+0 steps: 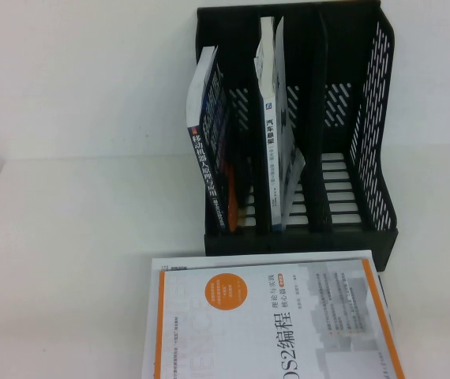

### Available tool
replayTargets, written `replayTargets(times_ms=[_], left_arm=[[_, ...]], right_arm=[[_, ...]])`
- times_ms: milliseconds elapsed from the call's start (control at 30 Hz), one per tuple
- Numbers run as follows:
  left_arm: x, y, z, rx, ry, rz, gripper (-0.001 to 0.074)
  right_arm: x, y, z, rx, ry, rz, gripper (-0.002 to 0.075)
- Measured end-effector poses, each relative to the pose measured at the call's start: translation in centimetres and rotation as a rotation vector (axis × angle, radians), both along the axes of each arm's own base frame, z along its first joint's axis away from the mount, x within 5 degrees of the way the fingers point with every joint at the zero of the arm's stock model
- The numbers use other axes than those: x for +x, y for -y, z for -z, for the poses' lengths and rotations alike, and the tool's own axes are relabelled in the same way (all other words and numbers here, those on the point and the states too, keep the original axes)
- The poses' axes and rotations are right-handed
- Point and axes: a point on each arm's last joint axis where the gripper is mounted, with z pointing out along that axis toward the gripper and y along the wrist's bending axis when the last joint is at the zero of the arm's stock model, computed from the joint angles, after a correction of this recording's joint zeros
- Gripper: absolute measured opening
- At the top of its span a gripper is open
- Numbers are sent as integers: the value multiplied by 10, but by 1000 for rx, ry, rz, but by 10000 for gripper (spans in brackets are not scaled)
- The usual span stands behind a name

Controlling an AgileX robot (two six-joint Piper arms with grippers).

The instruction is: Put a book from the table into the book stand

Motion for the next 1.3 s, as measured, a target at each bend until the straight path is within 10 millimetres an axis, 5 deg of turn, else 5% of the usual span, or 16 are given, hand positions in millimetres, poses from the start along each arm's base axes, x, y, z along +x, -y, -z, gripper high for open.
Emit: replayTargets(times_ms=[233, 367, 767, 1000, 1300], left_arm=[[-2, 0, -4, -106, 49, 48, -2], [1, 2, -3, -143, -139, 77, -2], [-18, 4, -63, -103, -496, 92, -2], [0, 11, -54, -182, -512, 204, -2], [28, 27, -37, -217, -891, 292, -2]], right_arm=[[-1, 0, -3, 0, 37, -3, -3], [1, 1, -1, -2, -80, 10, -3], [-21, 4, -57, 56, -559, 43, -2], [2, -8, -75, 200, -723, -87, -2], [56, -25, -51, 125, -1051, -291, -2]])
